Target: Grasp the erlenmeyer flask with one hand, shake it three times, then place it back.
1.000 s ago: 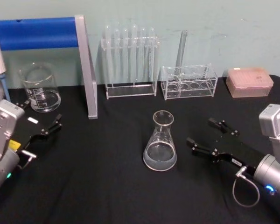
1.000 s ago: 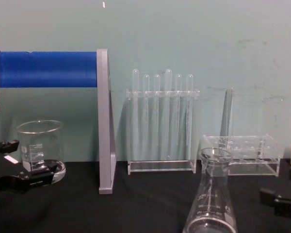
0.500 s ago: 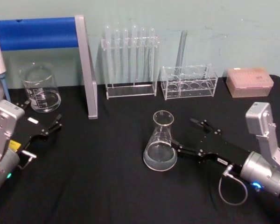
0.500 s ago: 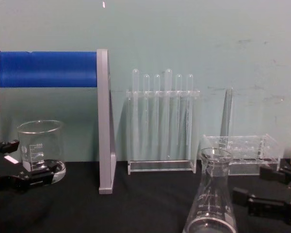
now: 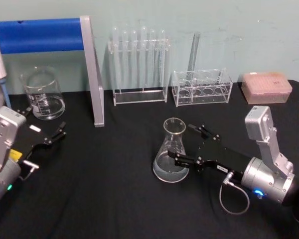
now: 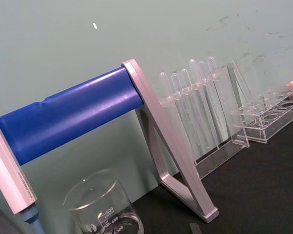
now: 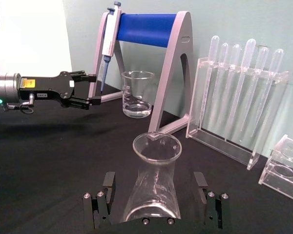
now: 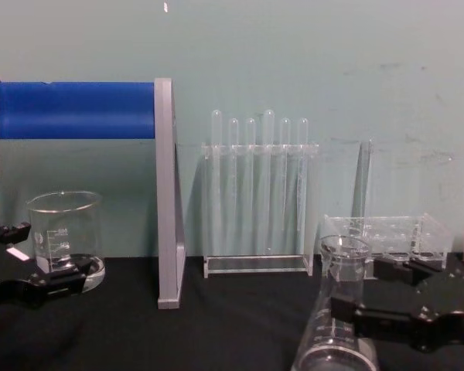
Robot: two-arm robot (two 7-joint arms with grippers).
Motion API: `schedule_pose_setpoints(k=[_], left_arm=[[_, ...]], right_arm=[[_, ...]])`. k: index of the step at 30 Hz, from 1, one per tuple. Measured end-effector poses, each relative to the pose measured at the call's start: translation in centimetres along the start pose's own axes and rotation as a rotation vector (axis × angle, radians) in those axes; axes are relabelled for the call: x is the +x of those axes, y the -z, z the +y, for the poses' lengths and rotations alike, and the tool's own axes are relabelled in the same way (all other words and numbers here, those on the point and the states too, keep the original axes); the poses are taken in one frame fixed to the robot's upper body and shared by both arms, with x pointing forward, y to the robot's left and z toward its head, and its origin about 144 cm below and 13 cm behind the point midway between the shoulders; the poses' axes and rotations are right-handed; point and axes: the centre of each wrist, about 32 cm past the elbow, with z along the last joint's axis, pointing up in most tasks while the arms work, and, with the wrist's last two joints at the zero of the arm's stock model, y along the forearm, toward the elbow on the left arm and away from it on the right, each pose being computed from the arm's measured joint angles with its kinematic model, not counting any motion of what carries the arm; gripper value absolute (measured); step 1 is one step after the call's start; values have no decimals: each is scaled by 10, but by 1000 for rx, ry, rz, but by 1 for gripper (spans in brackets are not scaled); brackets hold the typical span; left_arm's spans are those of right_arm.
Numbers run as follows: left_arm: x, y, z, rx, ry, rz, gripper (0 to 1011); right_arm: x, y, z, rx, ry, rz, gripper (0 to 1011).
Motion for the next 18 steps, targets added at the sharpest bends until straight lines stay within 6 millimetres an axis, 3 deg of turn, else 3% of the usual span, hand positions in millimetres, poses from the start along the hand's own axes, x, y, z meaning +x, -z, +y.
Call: schedule_pose_setpoints(k=[18], left_arm=[[0,0,0,0,0,0,1001]], right_arm=[[2,0,20,19,-8,23,1000]])
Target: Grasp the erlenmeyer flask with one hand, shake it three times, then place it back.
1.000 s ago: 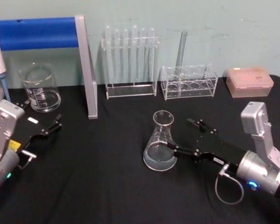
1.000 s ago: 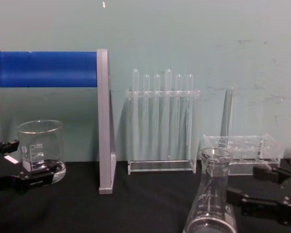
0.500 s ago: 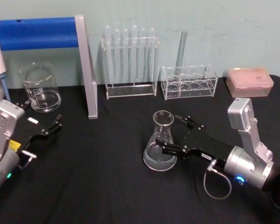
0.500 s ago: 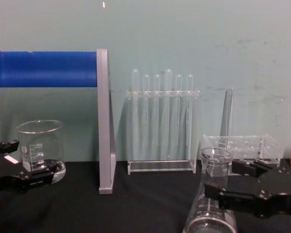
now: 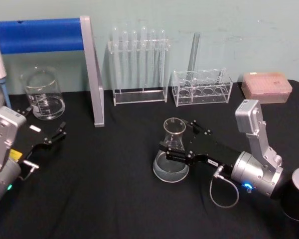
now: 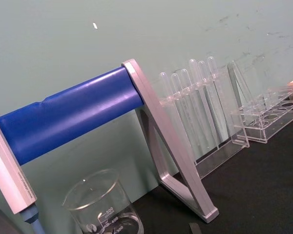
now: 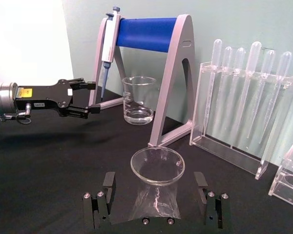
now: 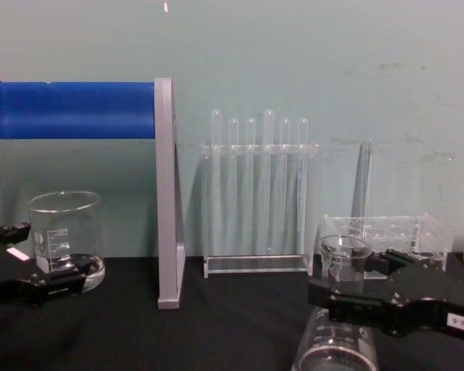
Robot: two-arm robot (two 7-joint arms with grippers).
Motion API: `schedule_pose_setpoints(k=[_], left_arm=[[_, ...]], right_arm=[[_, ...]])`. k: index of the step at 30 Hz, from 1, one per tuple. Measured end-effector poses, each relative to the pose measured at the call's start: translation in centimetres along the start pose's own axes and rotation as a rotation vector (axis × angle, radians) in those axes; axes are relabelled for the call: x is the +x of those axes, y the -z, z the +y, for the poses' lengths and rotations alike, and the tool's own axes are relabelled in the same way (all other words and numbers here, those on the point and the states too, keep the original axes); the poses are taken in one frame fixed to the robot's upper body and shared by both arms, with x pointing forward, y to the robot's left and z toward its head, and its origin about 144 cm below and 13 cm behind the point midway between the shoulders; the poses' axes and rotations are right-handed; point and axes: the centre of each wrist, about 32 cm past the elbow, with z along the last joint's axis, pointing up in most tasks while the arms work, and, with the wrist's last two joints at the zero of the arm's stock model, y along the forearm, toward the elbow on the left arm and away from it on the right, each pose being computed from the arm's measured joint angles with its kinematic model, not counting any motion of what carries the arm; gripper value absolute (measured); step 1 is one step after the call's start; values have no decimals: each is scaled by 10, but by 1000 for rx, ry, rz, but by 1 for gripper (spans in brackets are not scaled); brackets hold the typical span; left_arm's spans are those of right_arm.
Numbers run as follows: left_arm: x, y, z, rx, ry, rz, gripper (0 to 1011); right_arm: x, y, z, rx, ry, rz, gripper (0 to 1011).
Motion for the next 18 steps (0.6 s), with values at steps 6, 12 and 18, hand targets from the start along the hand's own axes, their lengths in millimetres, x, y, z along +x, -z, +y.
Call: schedule_pose_setpoints(k=[6,12,18], left_arm=[[0,0,0,0,0,0,1001],[0,0,0,0,0,0,1001],[0,0,0,0,0,0,1001]], right_arm=[[0,0,5,-3,4,-1,1000],[0,0,7,-3,5,-1,1000],[0,0,9,-2,10,-1,1000]])
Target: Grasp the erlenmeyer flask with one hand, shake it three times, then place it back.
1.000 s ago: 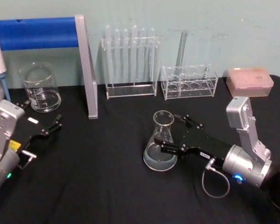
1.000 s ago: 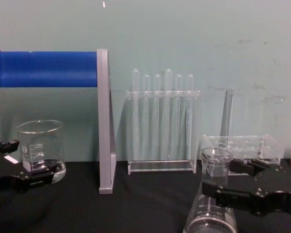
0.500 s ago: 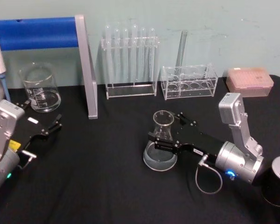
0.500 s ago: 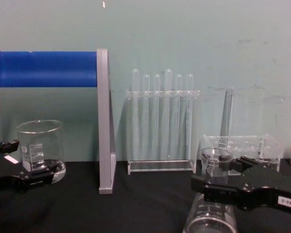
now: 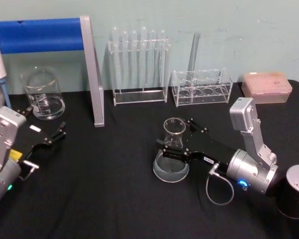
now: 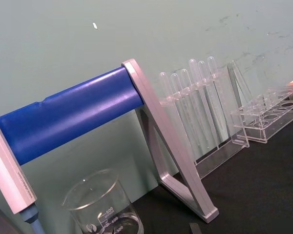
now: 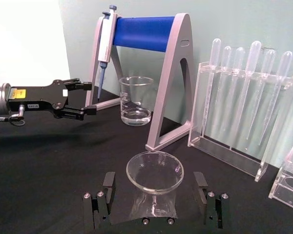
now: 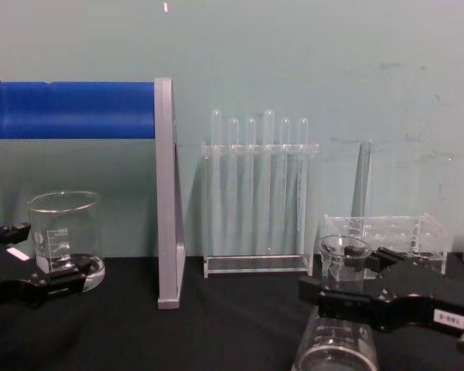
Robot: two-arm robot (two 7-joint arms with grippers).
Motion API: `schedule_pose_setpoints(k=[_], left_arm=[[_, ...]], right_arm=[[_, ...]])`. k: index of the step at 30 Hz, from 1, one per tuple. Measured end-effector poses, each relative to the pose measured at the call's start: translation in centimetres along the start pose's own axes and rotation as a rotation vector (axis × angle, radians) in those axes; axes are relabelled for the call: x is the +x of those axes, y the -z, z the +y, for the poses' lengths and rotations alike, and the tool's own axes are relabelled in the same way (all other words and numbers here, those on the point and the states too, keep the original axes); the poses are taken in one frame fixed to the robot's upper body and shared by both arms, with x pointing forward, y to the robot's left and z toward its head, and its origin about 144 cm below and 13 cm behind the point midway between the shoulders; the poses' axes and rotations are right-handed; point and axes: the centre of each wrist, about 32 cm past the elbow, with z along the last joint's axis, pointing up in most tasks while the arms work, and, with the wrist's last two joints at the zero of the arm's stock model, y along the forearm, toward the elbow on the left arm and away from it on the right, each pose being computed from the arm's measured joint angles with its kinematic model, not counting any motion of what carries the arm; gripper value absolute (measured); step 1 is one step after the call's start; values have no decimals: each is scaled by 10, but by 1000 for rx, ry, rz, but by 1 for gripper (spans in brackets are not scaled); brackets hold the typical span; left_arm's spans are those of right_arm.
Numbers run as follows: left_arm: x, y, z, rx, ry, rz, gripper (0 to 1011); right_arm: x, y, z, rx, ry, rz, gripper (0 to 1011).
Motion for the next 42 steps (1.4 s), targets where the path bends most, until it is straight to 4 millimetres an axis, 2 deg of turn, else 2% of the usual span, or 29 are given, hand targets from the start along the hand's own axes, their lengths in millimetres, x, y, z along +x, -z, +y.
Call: schedule_pose_setpoints(k=[18,25,29,31,32,34,35,38,42], left_arm=[[0,0,0,0,0,0,1001],[0,0,0,0,0,0,1001],[0,0,0,0,0,0,1001],[0,0,0,0,0,0,1001],[0,0,0,0,0,0,1001],[0,0,0,0,0,0,1001],[0,0,0,0,0,0,1001],[0,0,0,0,0,0,1001],[0,0,0,0,0,0,1001]], right_arm=[[0,0,1,4,9,-5,1000],[0,0,1,4,9,-4,874],[0,0,1,4,8,-4,734],[0,0,1,4,8,-4,695],[0,0,1,4,8,-4,637],[0,0,1,4,8,-4,596],[0,0,1,4,8,-4,534],[0,0,1,4,7,-3,463],[0,0,1,4,7,-3,456]])
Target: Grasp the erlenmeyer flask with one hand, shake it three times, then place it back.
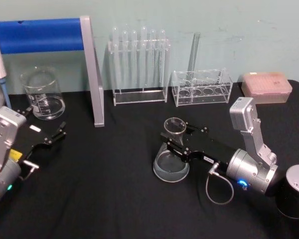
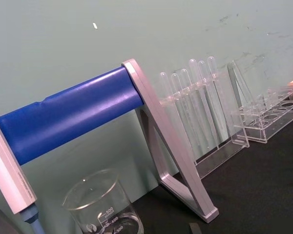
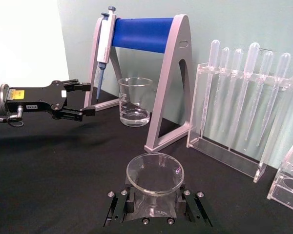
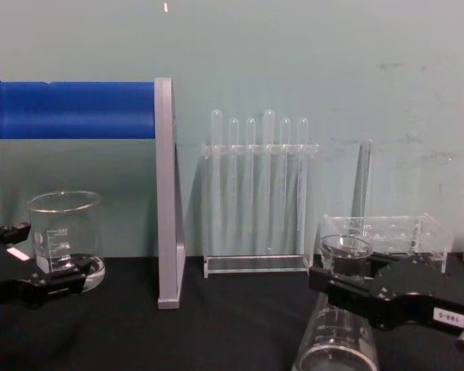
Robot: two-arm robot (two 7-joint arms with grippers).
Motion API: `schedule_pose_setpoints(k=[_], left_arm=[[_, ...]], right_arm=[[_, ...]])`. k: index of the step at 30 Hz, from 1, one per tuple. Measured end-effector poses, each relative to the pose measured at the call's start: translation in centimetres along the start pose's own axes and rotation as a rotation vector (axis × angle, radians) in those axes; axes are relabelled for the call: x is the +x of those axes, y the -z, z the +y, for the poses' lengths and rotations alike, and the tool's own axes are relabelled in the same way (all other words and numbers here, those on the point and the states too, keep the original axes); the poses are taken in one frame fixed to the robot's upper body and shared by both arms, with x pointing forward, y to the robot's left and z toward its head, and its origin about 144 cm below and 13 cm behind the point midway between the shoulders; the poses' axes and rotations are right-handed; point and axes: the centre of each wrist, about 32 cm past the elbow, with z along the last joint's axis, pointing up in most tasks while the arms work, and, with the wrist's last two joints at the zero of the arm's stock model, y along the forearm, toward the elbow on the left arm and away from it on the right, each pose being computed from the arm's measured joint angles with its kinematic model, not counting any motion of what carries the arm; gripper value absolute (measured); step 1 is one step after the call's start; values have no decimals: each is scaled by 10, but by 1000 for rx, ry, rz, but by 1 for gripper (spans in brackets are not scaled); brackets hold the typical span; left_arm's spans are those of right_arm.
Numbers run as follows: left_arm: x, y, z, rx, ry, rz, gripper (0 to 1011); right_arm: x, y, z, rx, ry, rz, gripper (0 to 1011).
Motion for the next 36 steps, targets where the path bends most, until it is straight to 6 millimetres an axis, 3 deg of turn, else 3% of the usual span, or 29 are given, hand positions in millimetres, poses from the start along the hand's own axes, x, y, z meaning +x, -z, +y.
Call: schedule_pose_setpoints(k=[15,36], left_arm=[[0,0,0,0,0,0,1001],[0,0,0,0,0,0,1001]], right_arm=[[0,-1,1,3,-5,-2,456],[0,-34,-4,66,-5,-34,456]])
